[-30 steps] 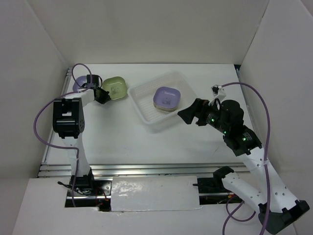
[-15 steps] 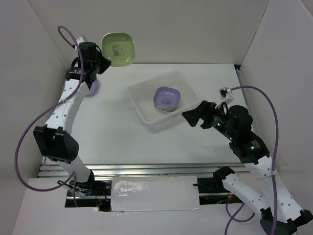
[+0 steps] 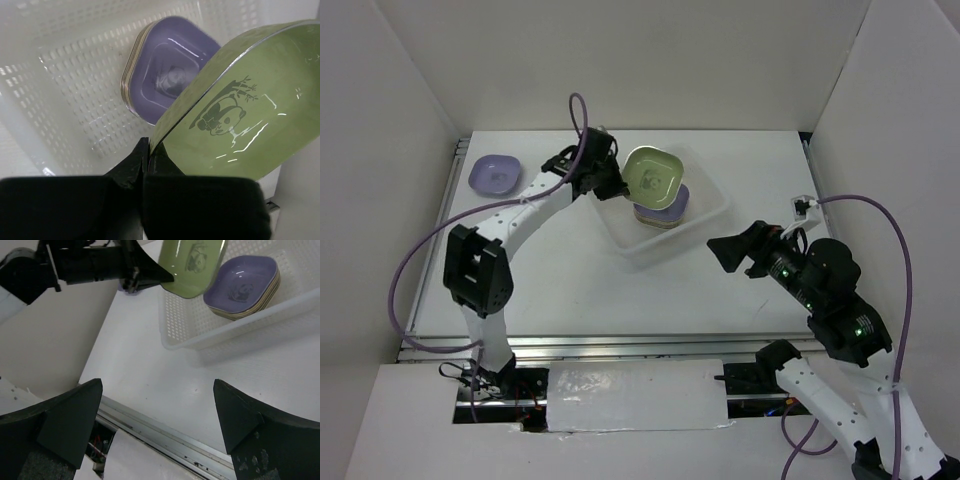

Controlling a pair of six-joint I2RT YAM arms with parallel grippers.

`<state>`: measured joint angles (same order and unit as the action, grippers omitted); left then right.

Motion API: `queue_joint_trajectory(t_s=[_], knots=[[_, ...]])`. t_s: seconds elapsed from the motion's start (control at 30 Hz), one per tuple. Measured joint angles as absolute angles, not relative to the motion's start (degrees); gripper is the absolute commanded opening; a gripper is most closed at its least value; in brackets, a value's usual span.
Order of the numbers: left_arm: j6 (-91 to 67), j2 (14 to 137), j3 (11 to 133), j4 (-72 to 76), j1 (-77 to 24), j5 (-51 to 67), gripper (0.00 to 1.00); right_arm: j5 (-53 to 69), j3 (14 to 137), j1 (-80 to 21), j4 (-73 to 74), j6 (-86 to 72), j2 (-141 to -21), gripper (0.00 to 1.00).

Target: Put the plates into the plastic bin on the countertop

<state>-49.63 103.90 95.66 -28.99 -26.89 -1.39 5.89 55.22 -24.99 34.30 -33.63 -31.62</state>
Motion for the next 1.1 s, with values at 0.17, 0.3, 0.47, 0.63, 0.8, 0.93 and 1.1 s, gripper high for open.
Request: queue_joint_trajectory(t_s=[0.17,0.3,0.47,0.63,0.8,0.93,1.1], knots=[[-49.67,113.06,102.32,-31.88,-27.73,-0.56,0.08,4.84,55.22,-24.99,36.45,-33.65,-30.63,1.0],[-49.28,119.04,109.93,-34.76,-28.03,-0.45,0.62,4.6,55.24,-24.99,37.98,-33.58,-30.02,1.0],[-49.36,121.54,117.78,-38.02,-28.73,-0.1,0.99,4.19,55.68,-24.99,39.24,-33.39,-29.85,1.0],[-49.04,110.72,112.22,-37.5,-29.23,-4.86,0.99,4.08,55.92,-24.97,39.42,-33.17,-29.89,1.0],[-51.37,88.29,96.73,-34.11,-20.88,-11.9,0.99,5.45,55.05,-24.8,37.8,-33.19,-30.06,1.0],[-54.78,80.86,86.63,-27.73,-2.61,-13.87,0.99,7.75,52.01,-24.58,35.38,-33.36,-30.15,1.0],[-58.26,92.12,83.83,-20.64,9.91,-8.86,0.99,11.0,49.15,-24.56,33.17,-33.41,-31.29,1.0]])
